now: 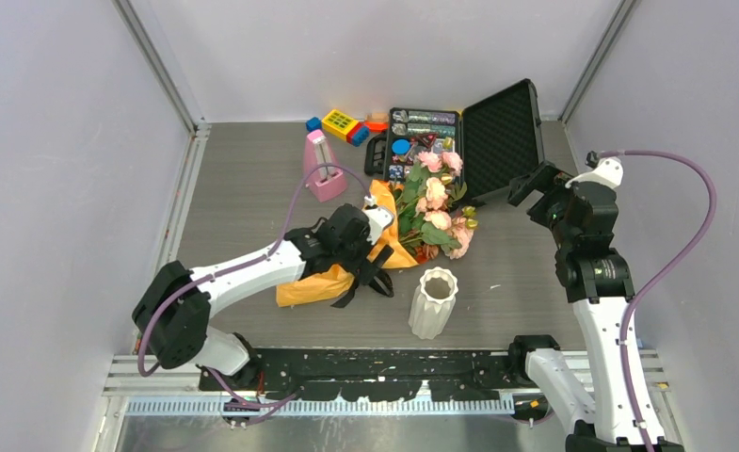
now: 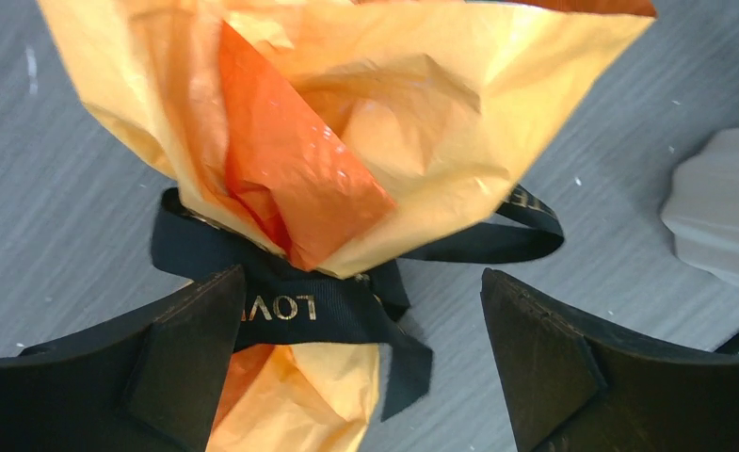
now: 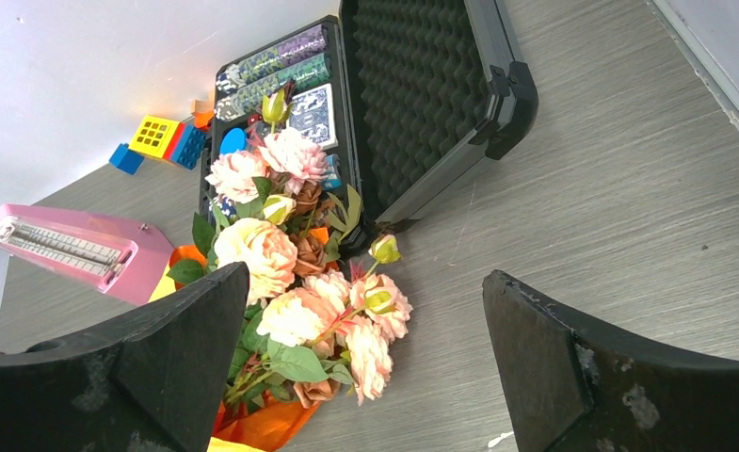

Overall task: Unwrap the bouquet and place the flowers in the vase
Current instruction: Adjust the fake flower at the center of the board.

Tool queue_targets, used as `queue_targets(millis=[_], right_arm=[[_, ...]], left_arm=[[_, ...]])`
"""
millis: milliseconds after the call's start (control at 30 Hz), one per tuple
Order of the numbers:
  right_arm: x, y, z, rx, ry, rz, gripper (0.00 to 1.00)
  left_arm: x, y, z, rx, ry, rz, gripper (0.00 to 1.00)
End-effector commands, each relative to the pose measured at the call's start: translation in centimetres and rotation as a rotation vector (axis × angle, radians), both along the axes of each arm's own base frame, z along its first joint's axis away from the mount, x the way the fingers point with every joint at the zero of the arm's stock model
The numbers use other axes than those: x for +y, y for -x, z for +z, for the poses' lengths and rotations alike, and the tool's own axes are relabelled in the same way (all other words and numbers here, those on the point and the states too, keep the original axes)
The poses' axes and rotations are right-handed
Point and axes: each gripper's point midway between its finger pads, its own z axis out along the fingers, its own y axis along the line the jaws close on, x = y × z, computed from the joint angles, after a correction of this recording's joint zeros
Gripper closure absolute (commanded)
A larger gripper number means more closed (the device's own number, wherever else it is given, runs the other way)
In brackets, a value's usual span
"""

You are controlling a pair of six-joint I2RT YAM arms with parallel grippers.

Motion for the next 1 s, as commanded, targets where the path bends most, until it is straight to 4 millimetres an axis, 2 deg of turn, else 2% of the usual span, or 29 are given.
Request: queue_targets(millis=[0,167,333,467,633,667,767,967], right_arm=[[0.3,-0.1,0.8,-0.023,0.012,0.029,0.0],[0.5,-0.5,0.3,-0.006,0.009,0.039,0.0],[0.6,-0.7,0.0,0.009,0.007,0.046,0.0],[0.6,-0.9,-0.1,0.013,0.008,0.047,0.0],[0.6,-0.9,-0.3,0.02,0.009,0.048,0.0],[0.6,-0.9,-0.3,0.019,0.009,0.048,0.0],[0.6,-1.0,-0.3,0.021,0.009,0.048,0.0],[0.6,-1.1,-0.4,0.023,0.009,0.048,0.0]], left_arm=[[-0.8,-3.0,2.6,-0.175,0.052,0.047,0.02],[-1.2,-2.6,1.3,-0.184,0.051,-0.024,0.02],[-0.3,-3.1,-1.0,-0.166,-0.05,-0.011,0.01],[0.4,-3.6,-2.1,-0.176,-0.1,0.015,0.24],[1.1,-3.7,-3.2,-0.173,-0.147,0.016,0.29],[1.2,-3.6,-3.4,-0.17,-0.153,0.008,0.32],[1.5,-3.2,-4.2,-0.164,-0.184,-0.034,0.49],[2.4,-3.1,-3.8,-0.176,-0.269,-0.104,0.81]])
